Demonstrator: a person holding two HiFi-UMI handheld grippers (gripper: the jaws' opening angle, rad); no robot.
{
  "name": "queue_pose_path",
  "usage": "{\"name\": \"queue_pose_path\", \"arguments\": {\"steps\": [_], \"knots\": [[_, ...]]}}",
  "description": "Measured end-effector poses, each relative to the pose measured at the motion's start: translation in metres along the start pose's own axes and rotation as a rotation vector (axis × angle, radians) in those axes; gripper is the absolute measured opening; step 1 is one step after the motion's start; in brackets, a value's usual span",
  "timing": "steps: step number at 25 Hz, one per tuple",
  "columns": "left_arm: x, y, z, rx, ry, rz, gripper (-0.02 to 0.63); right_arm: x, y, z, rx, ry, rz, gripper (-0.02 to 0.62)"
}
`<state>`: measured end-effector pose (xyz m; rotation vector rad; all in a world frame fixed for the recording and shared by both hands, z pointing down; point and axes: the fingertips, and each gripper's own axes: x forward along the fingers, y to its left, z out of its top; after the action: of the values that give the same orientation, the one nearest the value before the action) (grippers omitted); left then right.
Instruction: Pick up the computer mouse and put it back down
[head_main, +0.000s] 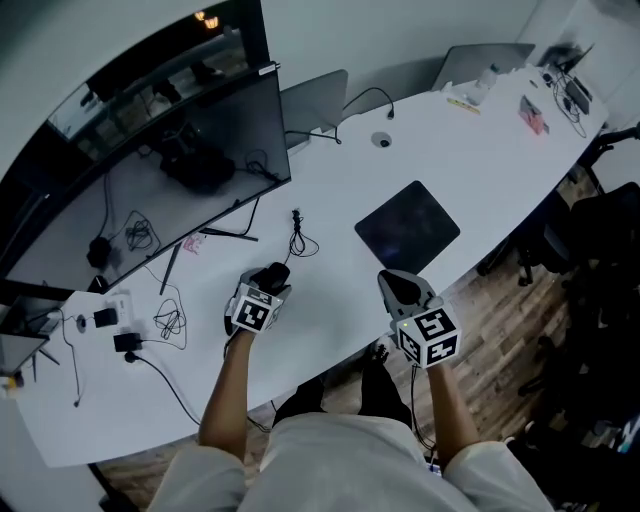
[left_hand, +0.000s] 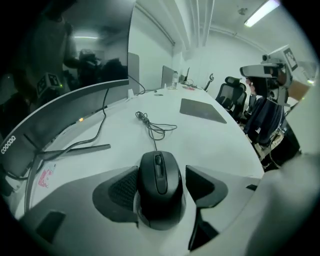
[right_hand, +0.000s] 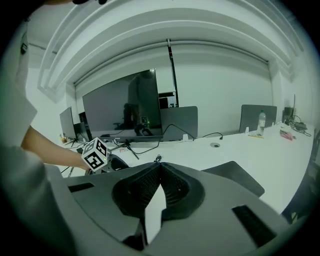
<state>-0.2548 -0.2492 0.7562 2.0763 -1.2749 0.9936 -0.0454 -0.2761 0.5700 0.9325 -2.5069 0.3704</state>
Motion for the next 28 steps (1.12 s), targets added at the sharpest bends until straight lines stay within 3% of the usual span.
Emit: {"name": "queue_pose_path", "arguments": {"steps": [8,12,19,28], "knots": [[0.002,-0.002,-0.002,0.029,-0.015,-0.02,0.279,-0.031,-0.004,-0.007,0.042,-0.025,-0.107,0.015],[-0.013,-0.007,0.021,0.023,-0.095,-0.034,0.277,-0.052,-0.009,-0.004,0.057,-0.058,-0.164,0.014],[-0.041,-0.037,0.105,0.049,-0.254,-0.077,0.276,-0.094,-0.04,0.004,0.081,-0.113,-0.258,0.014],[-0.045,-0.106,0.257,0.164,-0.413,-0.111,0.275,-0.139,-0.115,0.017,0.082,-0.156,-0.306,0.015]]}}
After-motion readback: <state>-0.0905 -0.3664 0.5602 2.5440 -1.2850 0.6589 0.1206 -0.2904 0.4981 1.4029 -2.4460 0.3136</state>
